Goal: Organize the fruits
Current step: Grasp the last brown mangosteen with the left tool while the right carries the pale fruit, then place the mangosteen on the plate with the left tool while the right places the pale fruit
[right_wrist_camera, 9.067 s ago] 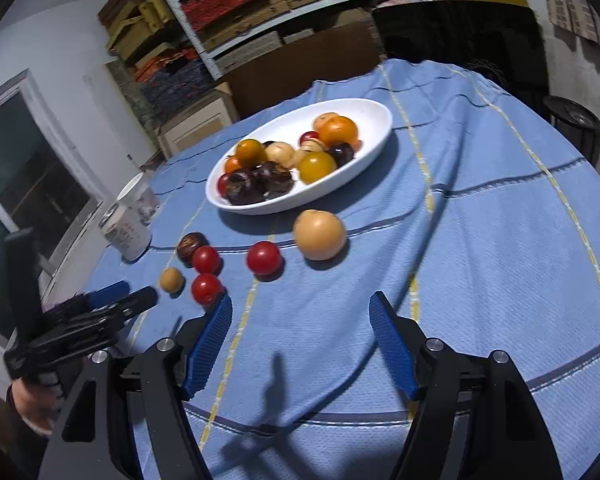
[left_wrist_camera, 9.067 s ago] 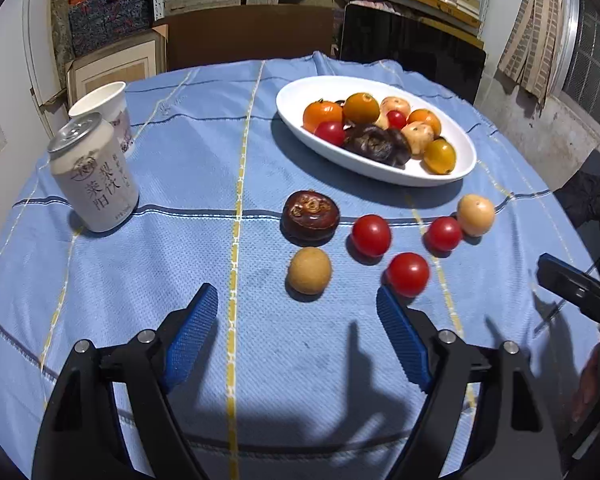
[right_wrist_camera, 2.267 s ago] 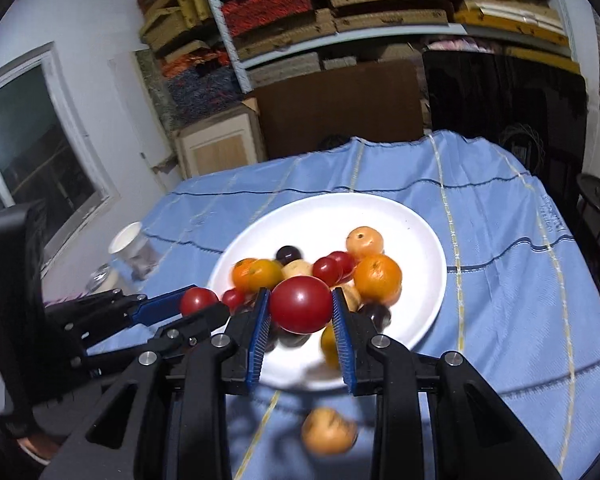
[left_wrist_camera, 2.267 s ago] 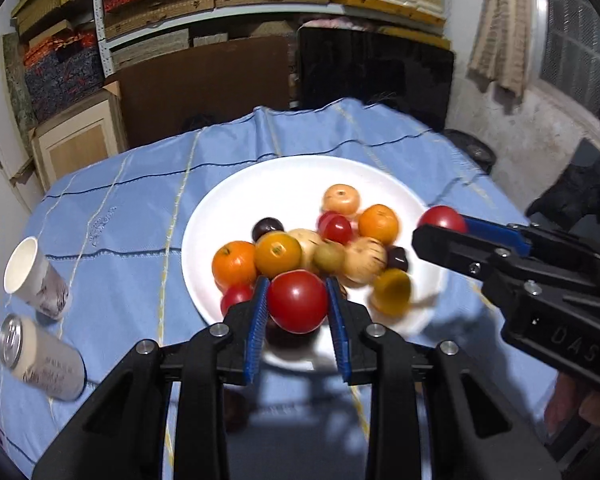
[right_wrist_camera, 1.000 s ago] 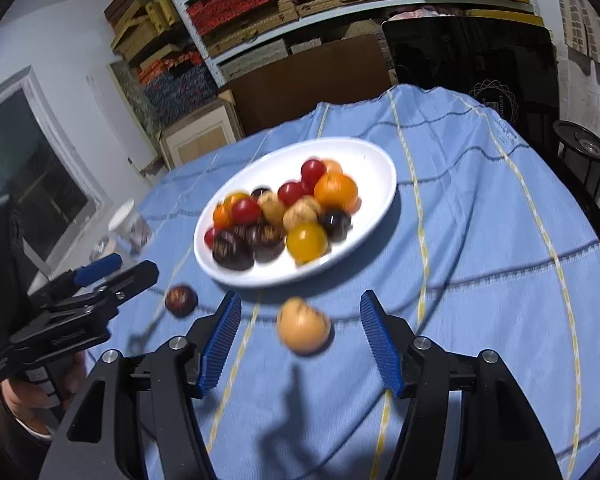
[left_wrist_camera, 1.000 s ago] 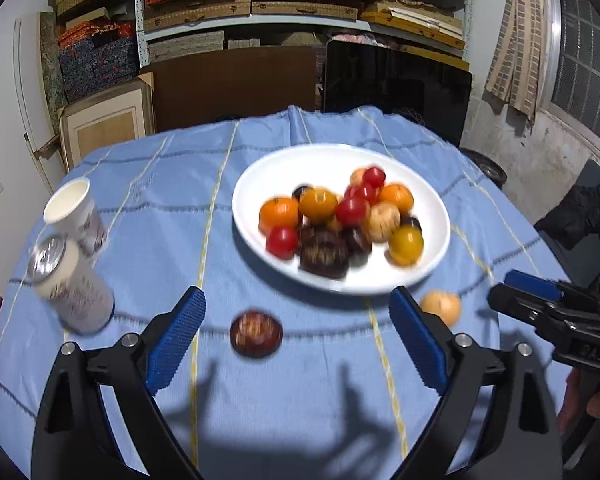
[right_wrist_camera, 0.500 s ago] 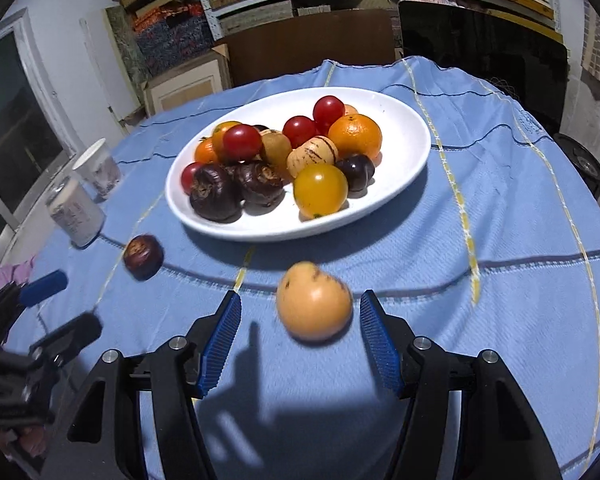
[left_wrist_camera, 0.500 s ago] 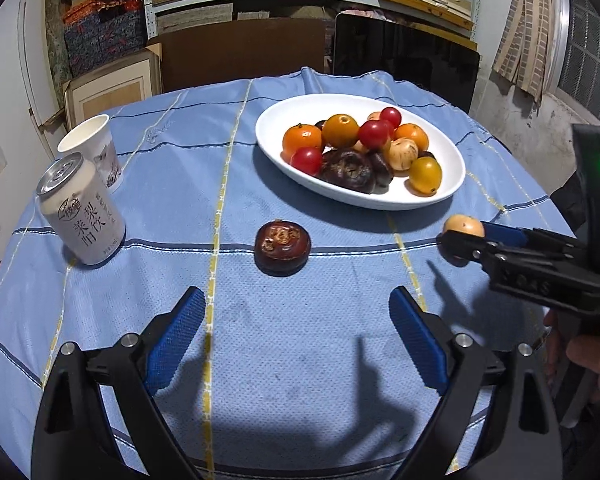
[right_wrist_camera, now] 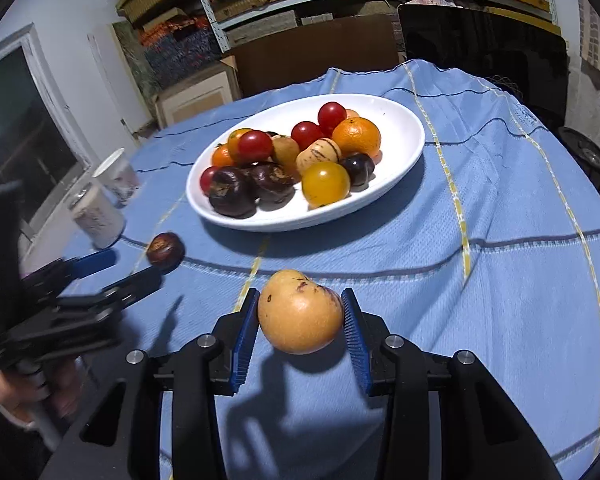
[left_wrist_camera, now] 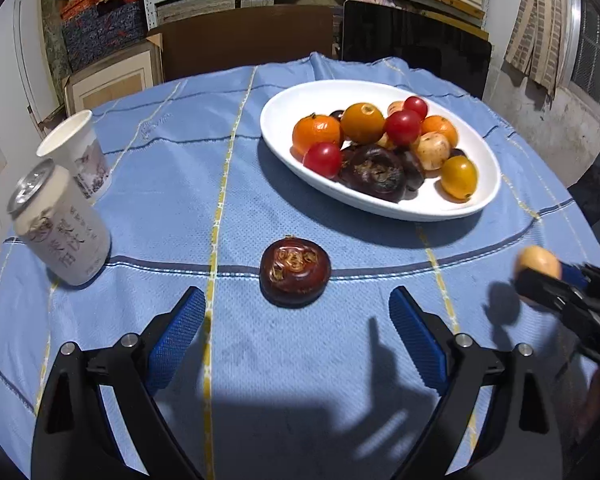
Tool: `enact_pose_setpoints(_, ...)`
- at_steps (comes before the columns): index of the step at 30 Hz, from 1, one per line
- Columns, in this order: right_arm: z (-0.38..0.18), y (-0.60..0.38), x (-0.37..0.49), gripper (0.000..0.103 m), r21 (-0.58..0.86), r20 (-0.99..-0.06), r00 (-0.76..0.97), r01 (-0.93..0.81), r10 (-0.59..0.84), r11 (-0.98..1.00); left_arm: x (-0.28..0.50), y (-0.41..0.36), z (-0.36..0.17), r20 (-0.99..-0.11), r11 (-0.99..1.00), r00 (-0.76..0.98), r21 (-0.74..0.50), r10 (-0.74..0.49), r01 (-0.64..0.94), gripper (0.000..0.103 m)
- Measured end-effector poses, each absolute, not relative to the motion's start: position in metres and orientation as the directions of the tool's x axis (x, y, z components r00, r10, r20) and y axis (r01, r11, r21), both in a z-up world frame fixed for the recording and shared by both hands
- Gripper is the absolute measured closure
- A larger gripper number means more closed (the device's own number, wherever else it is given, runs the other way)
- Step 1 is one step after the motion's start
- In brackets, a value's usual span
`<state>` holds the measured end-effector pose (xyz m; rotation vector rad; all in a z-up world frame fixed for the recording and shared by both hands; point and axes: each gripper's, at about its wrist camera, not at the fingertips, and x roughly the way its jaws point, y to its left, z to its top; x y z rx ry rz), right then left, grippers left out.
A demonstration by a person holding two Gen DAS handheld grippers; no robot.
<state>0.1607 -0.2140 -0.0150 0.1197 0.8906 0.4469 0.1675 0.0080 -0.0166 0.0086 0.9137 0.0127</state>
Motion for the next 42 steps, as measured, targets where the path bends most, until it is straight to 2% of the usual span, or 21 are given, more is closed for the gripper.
enact_pose_setpoints(2, -0.016, -0.214, 0.159, 0.061, 0.291, -0.724, 0.536, -0.333, 0.434, 0.897, 0.175, 0.011, -0.021, -0.799, 1.000, 0.601, 0.006, 0.017, -0.020, 0.012)
enact_pose_setpoints(4, -0.017, -0.214, 0.159, 0.061, 0.296, -0.724, 0.533, -0.332, 0.437, 0.896, 0.183, 0.013, -0.027, -0.807, 1.000, 0.590, -0.004, 0.009, -0.020, 0.018)
enact_pose_setpoints(6, -0.017, -0.215, 0.160, 0.061, 0.301, -0.724, 0.533, -0.330, 0.439, 0.895, 0.188, 0.013, -0.031, -0.819, 1.000, 0.574, -0.007, -0.001, -0.009, 0.040)
enact_pose_setpoints(7, -0.018, -0.216, 0.161, 0.061, 0.305, -0.723, 0.530, -0.329, 0.442, 0.894, 0.189, 0.013, -0.031, -0.811, 1.000, 0.584, 0.017, 0.021, -0.013, 0.046)
enact_pose_setpoints(8, -0.018, -0.215, 0.160, 0.061, 0.306, -0.724, 0.528, -0.329, 0.443, 0.893, 0.189, 0.012, -0.031, -0.812, 1.000, 0.584, 0.018, 0.017, -0.005, 0.060)
enact_pose_setpoints(9, -0.019, -0.215, 0.160, 0.061, 0.305, -0.726, 0.528, -0.329, 0.441, 0.894, 0.190, 0.012, -0.029, -0.814, 1.000, 0.581, 0.012, 0.010, 0.000, 0.062)
enact_pose_setpoints(12, -0.018, -0.215, 0.159, 0.061, 0.305, -0.724, 0.528, -0.332, 0.444, 0.892, 0.188, 0.012, -0.025, -0.821, 1.000, 0.571, -0.029, -0.022, -0.002, 0.062)
enact_pose_setpoints(18, -0.005, -0.216, 0.156, 0.061, 0.303, -0.705, 0.547, -0.343, 0.451, 0.889, 0.170, 0.003, 0.000, -0.790, 0.999, 0.612, -0.019, -0.037, 0.036, 0.062)
enact_pose_setpoints(27, 0.046, -0.219, 0.160, 0.061, 0.273, -0.644, 0.608, -0.384, 0.464, 0.882, 0.155, -0.019, 0.053, -0.722, 0.991, 0.684, -0.030, -0.110, 0.128, 0.062)
enact_pose_setpoints(35, 0.075, -0.203, 0.197, 0.061, 0.247, -0.610, 0.647, -0.395, 0.459, 0.885, 0.207, -0.042, 0.078, -0.701, 0.989, 0.705, -0.007, -0.112, 0.150, 0.062)
enact_pose_setpoints(42, 0.062, -0.195, 0.259, 0.061, 0.252, -0.629, 0.646, -0.357, 0.432, 0.900, 0.279, -0.038, 0.069, -0.722, 0.995, 0.688, -0.009, -0.075, 0.099, 0.062)
